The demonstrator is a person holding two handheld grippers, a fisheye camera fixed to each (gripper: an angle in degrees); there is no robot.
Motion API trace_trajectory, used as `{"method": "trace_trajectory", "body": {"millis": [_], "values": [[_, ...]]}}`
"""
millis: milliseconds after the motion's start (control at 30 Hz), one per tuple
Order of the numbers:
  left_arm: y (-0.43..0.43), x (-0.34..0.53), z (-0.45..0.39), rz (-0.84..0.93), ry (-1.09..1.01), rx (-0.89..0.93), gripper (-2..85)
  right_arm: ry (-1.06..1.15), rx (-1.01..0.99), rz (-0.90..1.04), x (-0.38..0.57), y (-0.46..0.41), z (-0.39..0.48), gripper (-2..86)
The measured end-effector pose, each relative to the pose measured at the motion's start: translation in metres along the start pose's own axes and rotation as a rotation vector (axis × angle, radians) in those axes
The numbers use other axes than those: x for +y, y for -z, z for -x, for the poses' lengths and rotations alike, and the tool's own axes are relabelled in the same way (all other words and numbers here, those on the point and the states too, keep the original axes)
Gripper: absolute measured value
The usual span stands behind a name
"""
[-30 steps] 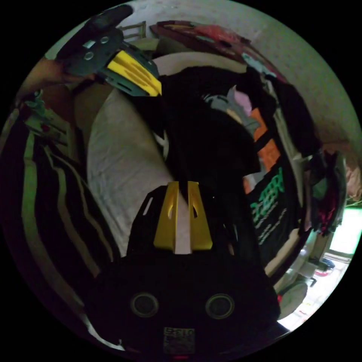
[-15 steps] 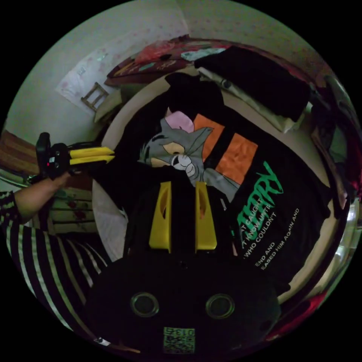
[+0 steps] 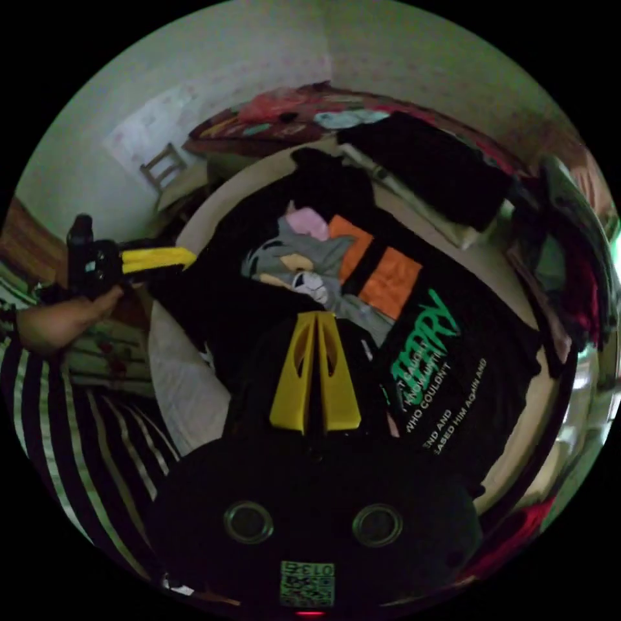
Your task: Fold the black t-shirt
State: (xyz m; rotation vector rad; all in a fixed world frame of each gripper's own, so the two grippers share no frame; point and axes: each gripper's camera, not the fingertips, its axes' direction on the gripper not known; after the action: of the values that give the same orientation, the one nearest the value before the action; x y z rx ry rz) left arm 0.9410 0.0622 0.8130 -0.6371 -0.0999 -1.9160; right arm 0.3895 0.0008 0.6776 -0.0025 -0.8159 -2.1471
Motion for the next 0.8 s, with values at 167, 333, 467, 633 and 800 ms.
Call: {"method": "trace_trajectory", "body": {"millis": [167, 333, 467, 633, 800], "values": [[-0.022, -0.003, -0.028, 0.115, -0.147, -0.035, -0.4, 0.101, -0.036, 0.131, -0.021, -0.047, 0.014, 0.1], [-0.028, -0.005, -0.023, 0.139, -0.071, -0.064, -0.4, 0.026, -0.014, 0.152, -0.031, -0.055, -0.005, 0.1], [-0.012, -0.008, -0.029, 0.057, -0.063, -0.093, -0.4, 0.042, 0.022, 0.048, -0.003, -0.017, -0.008, 0.2], [-0.006, -0.032, -0.060, -0.002, -0.200, -0.054, -0.4, 0.127, 0.026, 0.103, 0.022, -0.032, 0.014, 0.1], [-0.023, -0.038, -0.066, 0.093, -0.206, -0.019, -0.4, 0.163, 0.079, 0.297, 0.047, -0.048, 0.015, 0.0]]}}
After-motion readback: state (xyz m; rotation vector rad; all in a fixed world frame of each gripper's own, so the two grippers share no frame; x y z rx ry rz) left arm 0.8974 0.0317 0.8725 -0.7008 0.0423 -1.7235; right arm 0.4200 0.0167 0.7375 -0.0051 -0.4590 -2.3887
